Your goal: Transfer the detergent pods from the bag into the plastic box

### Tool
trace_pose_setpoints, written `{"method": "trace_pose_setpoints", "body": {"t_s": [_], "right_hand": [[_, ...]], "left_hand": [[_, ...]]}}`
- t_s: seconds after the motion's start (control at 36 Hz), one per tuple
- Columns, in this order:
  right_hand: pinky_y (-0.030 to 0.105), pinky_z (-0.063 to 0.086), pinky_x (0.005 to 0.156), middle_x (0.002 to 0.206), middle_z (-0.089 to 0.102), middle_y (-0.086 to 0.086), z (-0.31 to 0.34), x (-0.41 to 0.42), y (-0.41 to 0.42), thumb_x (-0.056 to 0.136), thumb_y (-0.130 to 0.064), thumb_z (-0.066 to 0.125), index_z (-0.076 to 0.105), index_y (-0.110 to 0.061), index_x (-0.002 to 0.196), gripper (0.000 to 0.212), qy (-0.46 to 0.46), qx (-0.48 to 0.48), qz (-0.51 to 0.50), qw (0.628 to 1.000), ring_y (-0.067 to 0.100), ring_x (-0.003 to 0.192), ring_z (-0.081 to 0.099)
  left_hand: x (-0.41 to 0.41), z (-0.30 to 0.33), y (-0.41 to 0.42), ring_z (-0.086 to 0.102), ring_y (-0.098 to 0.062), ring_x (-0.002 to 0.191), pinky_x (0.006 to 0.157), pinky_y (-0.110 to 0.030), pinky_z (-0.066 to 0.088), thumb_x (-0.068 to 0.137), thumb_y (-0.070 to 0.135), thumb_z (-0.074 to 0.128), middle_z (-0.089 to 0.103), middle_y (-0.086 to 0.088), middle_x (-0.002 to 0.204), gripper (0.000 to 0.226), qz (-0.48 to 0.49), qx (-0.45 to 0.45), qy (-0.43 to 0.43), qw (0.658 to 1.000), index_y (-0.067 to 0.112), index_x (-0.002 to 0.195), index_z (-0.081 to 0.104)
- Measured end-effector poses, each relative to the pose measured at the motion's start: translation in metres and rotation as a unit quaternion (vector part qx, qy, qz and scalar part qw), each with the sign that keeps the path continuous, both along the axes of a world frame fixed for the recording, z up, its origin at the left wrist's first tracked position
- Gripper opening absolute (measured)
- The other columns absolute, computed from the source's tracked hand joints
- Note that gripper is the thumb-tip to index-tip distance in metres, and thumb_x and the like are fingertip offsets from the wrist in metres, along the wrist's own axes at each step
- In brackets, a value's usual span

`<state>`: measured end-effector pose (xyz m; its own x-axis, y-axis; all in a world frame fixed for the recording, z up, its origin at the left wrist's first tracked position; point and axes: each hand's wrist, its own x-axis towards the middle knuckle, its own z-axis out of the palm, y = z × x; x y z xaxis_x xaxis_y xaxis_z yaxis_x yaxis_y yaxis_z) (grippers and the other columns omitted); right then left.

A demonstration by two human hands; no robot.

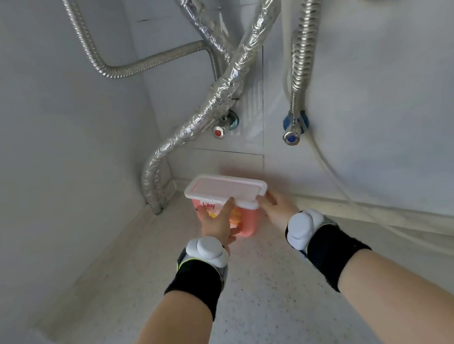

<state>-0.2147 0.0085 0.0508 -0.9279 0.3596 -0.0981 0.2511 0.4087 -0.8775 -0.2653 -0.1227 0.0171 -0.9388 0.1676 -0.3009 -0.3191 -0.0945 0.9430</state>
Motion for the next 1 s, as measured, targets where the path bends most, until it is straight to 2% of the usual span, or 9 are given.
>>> {"method": "trace_pose_setpoints", "body": {"t_s": [0.14, 0.28, 0.33, 0.42, 0.47, 0.56, 0.61, 0.78, 1.0], "right_hand": [[0.029, 0.036, 0.093, 0.127, 0.059, 0.008, 0.001, -0.017, 0.009, 0.092, -0.035, 0.053, 0.053, -0.009, 0.129, 0.045, 0.019, -0.013, -0.028, 0.999, 0.028, 0.119, 0.054], [0.036, 0.045, 0.088, 0.113, 0.064, 0.011, -0.001, -0.034, 0.015, 0.09, -0.031, 0.056, 0.056, -0.008, 0.117, 0.036, 0.038, 0.03, -0.034, 0.998, 0.029, 0.103, 0.061], [0.034, 0.045, 0.092, 0.121, 0.062, 0.01, -0.003, -0.039, 0.017, 0.091, -0.027, 0.055, 0.052, -0.01, 0.124, 0.038, 0.052, 0.048, -0.024, 0.997, 0.028, 0.109, 0.059], [0.03, 0.028, 0.111, 0.152, 0.032, 0.002, -0.004, -0.04, 0.02, 0.092, -0.026, 0.054, 0.03, -0.015, 0.145, 0.059, 0.068, 0.084, 0.012, 0.994, 0.023, 0.139, 0.033], [0.028, 0.017, 0.116, 0.159, 0.014, -0.001, -0.007, -0.041, 0.024, 0.093, -0.028, 0.053, 0.023, -0.015, 0.148, 0.064, 0.066, 0.119, 0.038, 0.99, 0.017, 0.145, 0.019], [0.029, 0.02, 0.117, 0.16, 0.009, -0.001, -0.013, -0.045, 0.029, 0.095, -0.032, 0.048, 0.022, -0.015, 0.148, 0.062, 0.042, 0.167, 0.061, 0.983, 0.015, 0.145, 0.019], [0.037, 0.022, 0.117, 0.16, 0.007, -0.002, -0.016, -0.049, 0.031, 0.096, -0.036, 0.042, 0.018, -0.016, 0.149, 0.062, 0.023, 0.207, 0.066, 0.976, 0.016, 0.146, 0.017], [0.049, 0.016, 0.117, 0.16, 0.005, -0.002, -0.019, -0.06, 0.039, 0.096, -0.042, 0.035, 0.011, -0.019, 0.15, 0.063, -0.002, 0.251, 0.076, 0.965, 0.016, 0.147, 0.004], [0.052, 0.017, 0.115, 0.159, -0.003, -0.012, -0.013, -0.058, 0.04, 0.098, -0.042, 0.031, 0.006, -0.025, 0.15, 0.06, -0.063, 0.274, 0.075, 0.957, 0.014, 0.147, 0.003]], "left_hand": [[-0.025, -0.003, 0.009, 0.071, -0.031, 0.077, 0.08, -0.041, 0.054, 0.081, 0.047, 0.066, 0.057, -0.008, 0.129, 0.08, 0.004, 0.003, 0.003, 1.0, 0.04, 0.144, 0.017], [-0.036, -0.006, 0.02, 0.07, -0.036, 0.083, 0.083, -0.046, 0.054, 0.081, 0.046, 0.066, 0.055, -0.01, 0.132, 0.081, 0.019, 0.014, -0.004, 1.0, 0.038, 0.143, 0.016], [-0.039, -0.005, 0.024, 0.069, -0.039, 0.088, 0.083, -0.046, 0.054, 0.081, 0.045, 0.066, 0.055, -0.01, 0.131, 0.078, 0.016, 0.023, -0.009, 1.0, 0.04, 0.142, 0.016], [-0.044, -0.005, 0.028, 0.067, -0.04, 0.092, 0.076, -0.041, 0.053, 0.082, 0.043, 0.065, 0.056, -0.011, 0.129, 0.077, 0.021, 0.026, -0.008, 0.999, 0.037, 0.142, 0.016], [-0.046, -0.006, 0.031, 0.068, -0.04, 0.09, 0.072, -0.038, 0.053, 0.083, 0.043, 0.065, 0.056, -0.012, 0.128, 0.075, 0.025, 0.024, 0.001, 0.999, 0.033, 0.141, 0.018], [-0.048, -0.005, 0.034, 0.068, -0.039, 0.089, 0.079, -0.044, 0.054, 0.083, 0.043, 0.065, 0.056, -0.013, 0.128, 0.074, 0.025, 0.028, 0.0, 0.999, 0.03, 0.14, 0.02], [-0.05, -0.004, 0.036, 0.064, -0.043, 0.099, 0.08, -0.046, 0.053, 0.083, 0.041, 0.066, 0.053, -0.013, 0.131, 0.074, 0.031, 0.041, -0.009, 0.999, 0.03, 0.14, 0.021], [-0.051, -0.004, 0.044, 0.057, -0.045, 0.113, 0.049, -0.031, 0.051, 0.083, 0.031, 0.069, 0.053, -0.015, 0.131, 0.064, 0.057, 0.08, -0.005, 0.995, 0.027, 0.133, 0.029], [-0.052, -0.006, 0.045, 0.056, -0.044, 0.114, 0.056, -0.032, 0.048, 0.079, 0.033, 0.073, 0.049, -0.011, 0.137, 0.077, 0.069, 0.087, -0.011, 0.994, 0.034, 0.139, 0.024]]}}
